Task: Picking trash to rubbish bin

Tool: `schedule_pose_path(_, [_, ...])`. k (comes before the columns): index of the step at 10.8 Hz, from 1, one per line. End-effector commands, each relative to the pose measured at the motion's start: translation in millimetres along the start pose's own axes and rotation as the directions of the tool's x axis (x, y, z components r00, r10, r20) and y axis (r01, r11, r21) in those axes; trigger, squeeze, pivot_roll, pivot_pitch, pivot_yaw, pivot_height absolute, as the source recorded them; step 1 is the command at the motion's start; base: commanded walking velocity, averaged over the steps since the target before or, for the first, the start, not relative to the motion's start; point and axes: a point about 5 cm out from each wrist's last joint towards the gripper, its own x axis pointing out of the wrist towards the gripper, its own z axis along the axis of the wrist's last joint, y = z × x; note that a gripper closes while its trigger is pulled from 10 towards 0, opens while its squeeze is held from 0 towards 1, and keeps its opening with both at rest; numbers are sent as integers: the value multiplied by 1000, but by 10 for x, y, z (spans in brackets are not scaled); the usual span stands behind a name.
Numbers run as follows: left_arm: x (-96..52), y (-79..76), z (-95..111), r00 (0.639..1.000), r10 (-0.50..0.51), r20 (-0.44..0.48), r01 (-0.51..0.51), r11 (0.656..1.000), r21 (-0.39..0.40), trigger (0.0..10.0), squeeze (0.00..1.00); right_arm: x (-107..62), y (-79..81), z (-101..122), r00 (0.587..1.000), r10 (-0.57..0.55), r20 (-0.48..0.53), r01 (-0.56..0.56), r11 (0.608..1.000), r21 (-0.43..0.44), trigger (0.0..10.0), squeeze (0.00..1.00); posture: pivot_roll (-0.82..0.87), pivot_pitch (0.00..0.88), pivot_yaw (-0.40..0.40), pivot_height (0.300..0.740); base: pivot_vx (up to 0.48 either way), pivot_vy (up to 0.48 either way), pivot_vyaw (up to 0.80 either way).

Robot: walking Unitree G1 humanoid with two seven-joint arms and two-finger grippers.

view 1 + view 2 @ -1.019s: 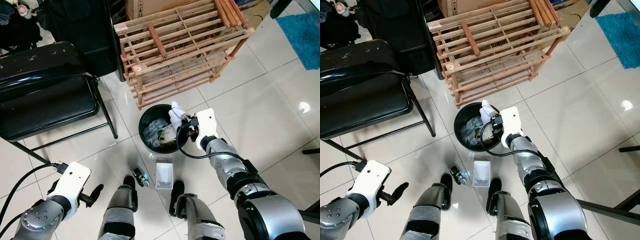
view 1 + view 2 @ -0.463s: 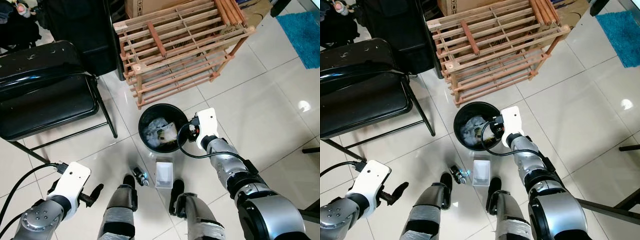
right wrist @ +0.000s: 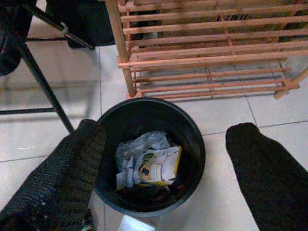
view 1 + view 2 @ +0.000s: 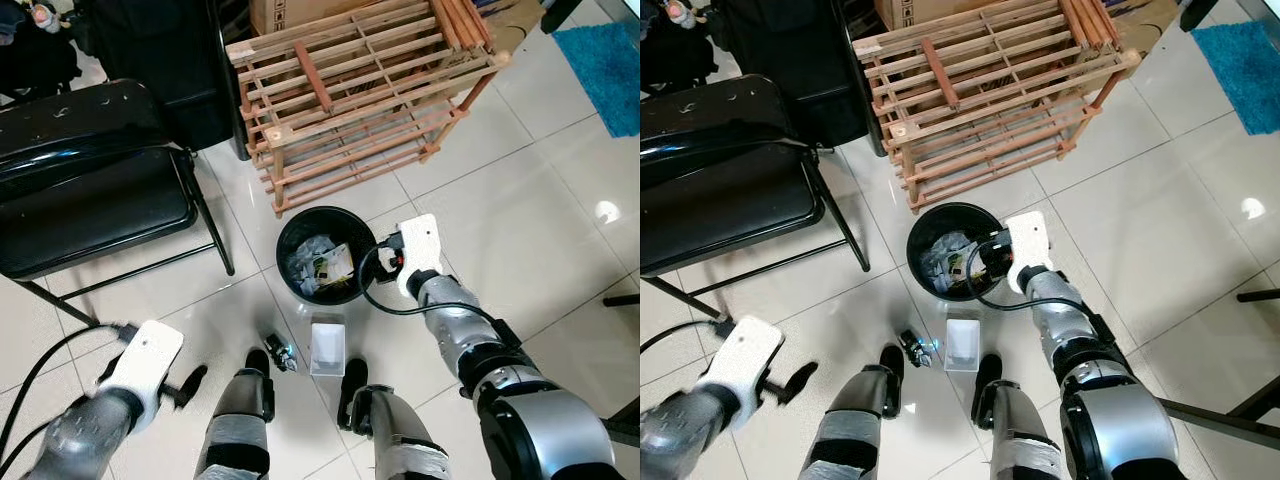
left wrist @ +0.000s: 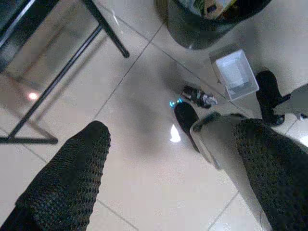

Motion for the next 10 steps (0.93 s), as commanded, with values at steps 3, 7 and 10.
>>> schedule_pose_path(3, [241,-172,79,998,-60,24,60,998,5,10000,0,-184,-238,-141,995,-89,33,88,996,32,10000,1000,518,377,-99,740,0,0,0])
schedule_pose_path(7, [685,-467,610,970,-163,178,157,987,42,10000,0,-556,-437,-292,961,-228,156,224,974,45,10000,1000,355,225,-76,740,0,0,0])
schedule_pose_path(10, [846,-635,989,940,-197,277,187,980,63,10000,0,-870,-392,-157,923,-269,276,271,962,32,10000,1000,266,145,-60,740,0,0,0])
